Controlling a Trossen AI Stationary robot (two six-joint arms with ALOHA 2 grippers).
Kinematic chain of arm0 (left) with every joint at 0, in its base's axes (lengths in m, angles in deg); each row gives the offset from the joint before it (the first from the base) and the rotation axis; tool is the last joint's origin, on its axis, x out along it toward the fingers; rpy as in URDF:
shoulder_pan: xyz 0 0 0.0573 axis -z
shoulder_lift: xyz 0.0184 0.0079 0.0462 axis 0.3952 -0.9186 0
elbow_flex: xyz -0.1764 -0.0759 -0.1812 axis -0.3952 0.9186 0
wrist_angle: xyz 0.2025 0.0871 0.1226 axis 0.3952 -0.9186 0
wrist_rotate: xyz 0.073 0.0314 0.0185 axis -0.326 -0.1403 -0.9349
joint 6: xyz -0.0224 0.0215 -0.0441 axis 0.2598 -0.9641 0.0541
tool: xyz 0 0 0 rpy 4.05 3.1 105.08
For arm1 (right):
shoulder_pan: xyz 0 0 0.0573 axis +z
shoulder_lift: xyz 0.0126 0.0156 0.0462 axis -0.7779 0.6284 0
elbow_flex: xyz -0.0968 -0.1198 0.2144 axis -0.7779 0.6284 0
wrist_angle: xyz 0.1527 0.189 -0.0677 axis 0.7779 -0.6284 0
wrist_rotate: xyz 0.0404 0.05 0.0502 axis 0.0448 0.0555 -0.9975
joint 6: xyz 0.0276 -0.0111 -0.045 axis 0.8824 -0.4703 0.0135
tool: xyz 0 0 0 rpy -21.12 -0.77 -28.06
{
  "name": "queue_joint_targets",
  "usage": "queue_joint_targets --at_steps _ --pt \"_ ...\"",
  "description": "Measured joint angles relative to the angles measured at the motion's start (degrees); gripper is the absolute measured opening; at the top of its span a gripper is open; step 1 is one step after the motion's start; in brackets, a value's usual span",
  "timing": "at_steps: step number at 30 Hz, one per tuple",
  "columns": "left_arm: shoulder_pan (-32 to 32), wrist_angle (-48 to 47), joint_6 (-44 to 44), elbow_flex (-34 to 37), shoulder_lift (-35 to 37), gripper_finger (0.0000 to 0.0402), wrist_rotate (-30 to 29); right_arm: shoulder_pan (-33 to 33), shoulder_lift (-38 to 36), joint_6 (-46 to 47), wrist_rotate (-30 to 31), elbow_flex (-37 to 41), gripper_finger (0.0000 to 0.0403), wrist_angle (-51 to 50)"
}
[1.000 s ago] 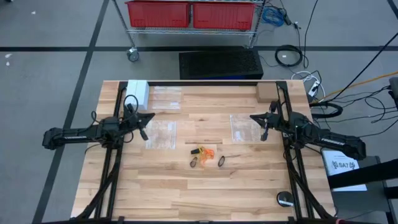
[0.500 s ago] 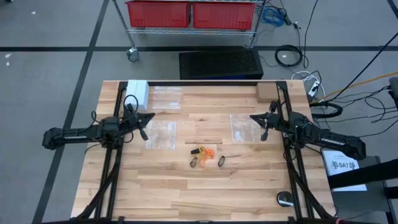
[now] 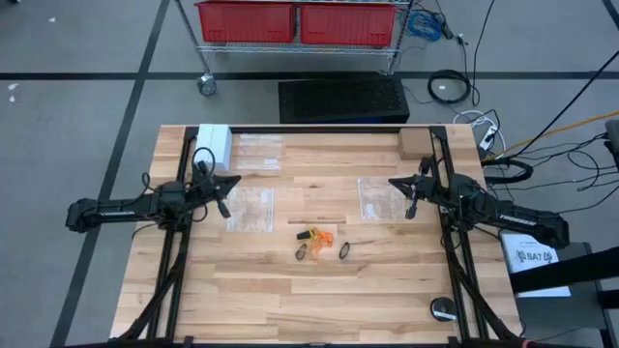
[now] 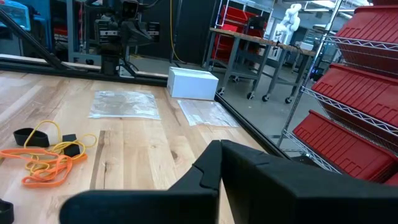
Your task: Sort rubber bands
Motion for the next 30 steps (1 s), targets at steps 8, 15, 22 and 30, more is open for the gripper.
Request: queue_joint_targets --at_steps 8,15,22,30 --pt "0.0 0.0 0.0 0.0 0.0 0.0018 0.0 0.0 0.0 0.0 0.0 0.0 0.0000 0.0" --pt "0.0 0.0 0.0 0.0 0.0 0.0018 0.0 0.0 0.0 0.0 0.0 0.0 0.0000 0.0" --pt "0.0 0.0 0.0 0.0 0.0 0.0018 0.0 0.0 0.0 0.0 0.0 0.0 0.0000 0.0" --pt "0.0 0.0 0.0 0.0 0.0 0.0018 0.0 0.2 0.0 10.5 -0.3 0.0 0.0000 5.8"
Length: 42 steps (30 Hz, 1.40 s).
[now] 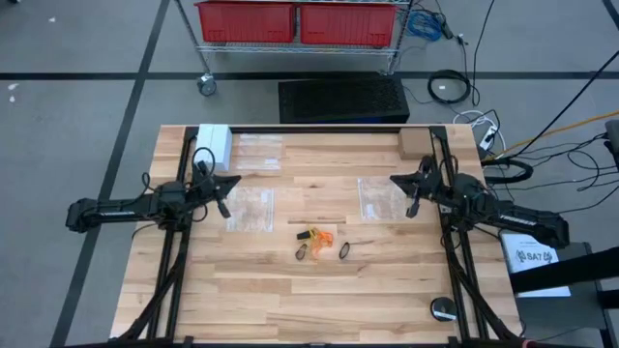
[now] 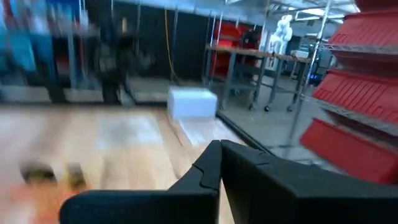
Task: Sort rubber bands
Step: Open the right transparent zip bag
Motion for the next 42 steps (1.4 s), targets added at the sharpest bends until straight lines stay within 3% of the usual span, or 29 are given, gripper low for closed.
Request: queue_joint_targets --at_steps 2,6,14,19,24,32,36,42 --pt "0.0 0.0 0.0 0.0 0.0 0.0018 0.0 0.1 0.0 6.1 0.2 0.0 0.0000 2.7" --pt "0.0 0.0 0.0 0.0 0.0 0.0018 0.0 -0.1 0.1 5.2 0.6 0.0 0.0000 8.2" --pt "0.0 0.0 0.0 0.0 0.0 0.0018 0.0 -0.1 4.3 17.2 1.5 0.0 0.0000 7.9" --pt "0.0 0.0 0.0 0.0 0.0 0.0018 0.0 -0.1 13.6 25.0 3.6 0.0 0.0011 6.0" --pt "0.0 0.0 0.0 0.0 0.0 0.0018 0.0 0.4 25.0 30.5 3.8 -0.9 0.0059 5.7" --pt "0.0 0.0 0.0 0.0 0.0 0.0018 0.0 4.5 43.1 33.1 6.2 -10.1 0.0112 5.0" --pt "0.0 0.0 0.0 0.0 0.0 0.0018 0.0 8.0 53.0 34.7 9.7 -20.2 0.0113 -6.1" --pt "0.0 0.0 0.0 0.0 0.0 0.0018 0.0 11.2 67.6 46.9 11.3 -37.3 0.0114 -29.3"
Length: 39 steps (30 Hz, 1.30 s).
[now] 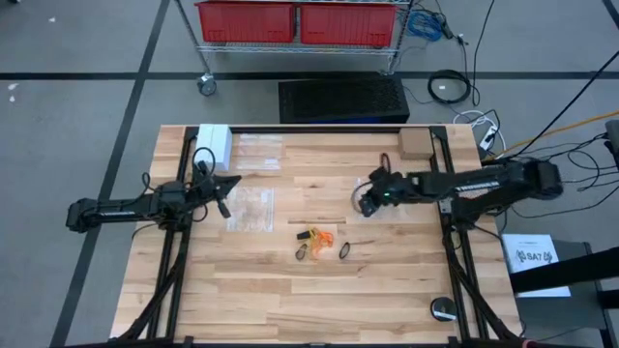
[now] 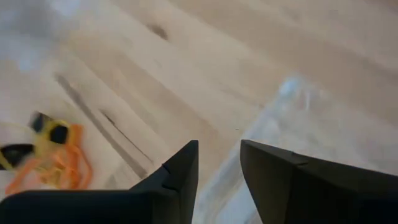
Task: Sort rubber bands
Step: Open the right transparent zip bag
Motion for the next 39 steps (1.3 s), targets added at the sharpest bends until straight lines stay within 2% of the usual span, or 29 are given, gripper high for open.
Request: queue_joint_targets --at_steps 5,12,16,20,23,28,32,39 --pt "0.0 0.0 0.0 0.0 0.0 0.0018 0.0 0.5 9.9 5.8 0.1 -7.7 0.0114 -7.0" --pt "0.0 0.0 0.0 0.0 0.0 0.0018 0.0 0.4 19.6 10.8 2.3 -10.8 0.0114 -8.4" --pt "0.0 0.0 0.0 0.0 0.0 0.0018 0.0 0.4 22.7 13.3 4.2 -11.9 0.0114 -10.9" --pt "0.0 0.0 -2.5 0.0 0.0 0.0018 0.0 0.4 25.1 13.8 3.8 -12.0 0.0114 -9.1" --pt "0.0 0.0 -6.3 0.0 0.0 0.0018 0.0 0.5 26.1 15.3 4.3 -12.1 0.0114 -9.0" --pt "0.0 0.0 -6.1 0.0 0.0 0.0018 0.0 0.5 26.8 17.7 5.7 -12.2 0.0113 -10.1" --pt "0.0 0.0 -6.0 0.0 0.0 0.0018 0.0 0.5 26.7 17.4 5.7 -12.2 0.0090 -10.2" --pt "0.0 0.5 -6.0 0.0 0.0 0.0018 0.0 1.3 27.0 10.5 4.6 -14.7 0.0013 -11.4"
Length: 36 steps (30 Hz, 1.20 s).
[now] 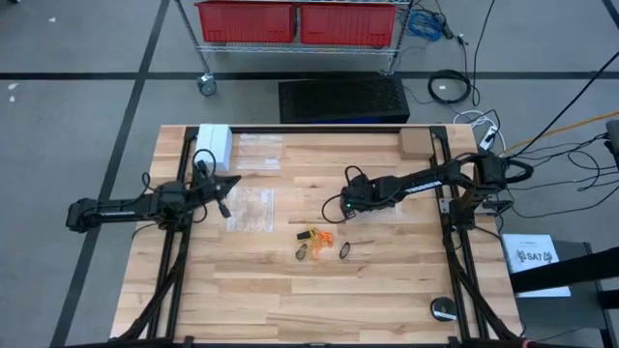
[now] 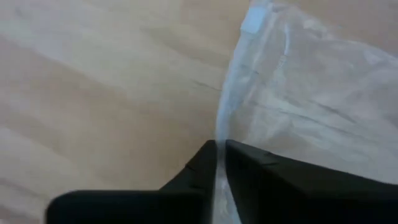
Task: Sort rubber bands
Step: Open the right transparent zip bag
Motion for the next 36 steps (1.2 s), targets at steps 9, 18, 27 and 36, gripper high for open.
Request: queue_joint_targets --at_steps 9,18,27,36 --pt "0.0 6.1 2.4 0.0 0.0 0.0018 2.6 0.0 -0.1 -16.7 -4.9 -9.2 0.0009 0.3" --pt "0.0 6.6 7.5 0.0 -0.1 0.0018 21.2 1.0 -0.1 -29.1 -13.9 -17.9 0.0003 0.1" --pt "0.0 8.0 0.6 0.0 -4.1 0.0008 22.9 1.8 -0.2 -34.3 -18.8 -23.9 0.0003 0.3" --pt "0.0 23.4 -7.5 0.0 -16.9 0.0087 27.1 2.8 -0.2 -36.4 -26.6 -26.5 0.0004 2.5"
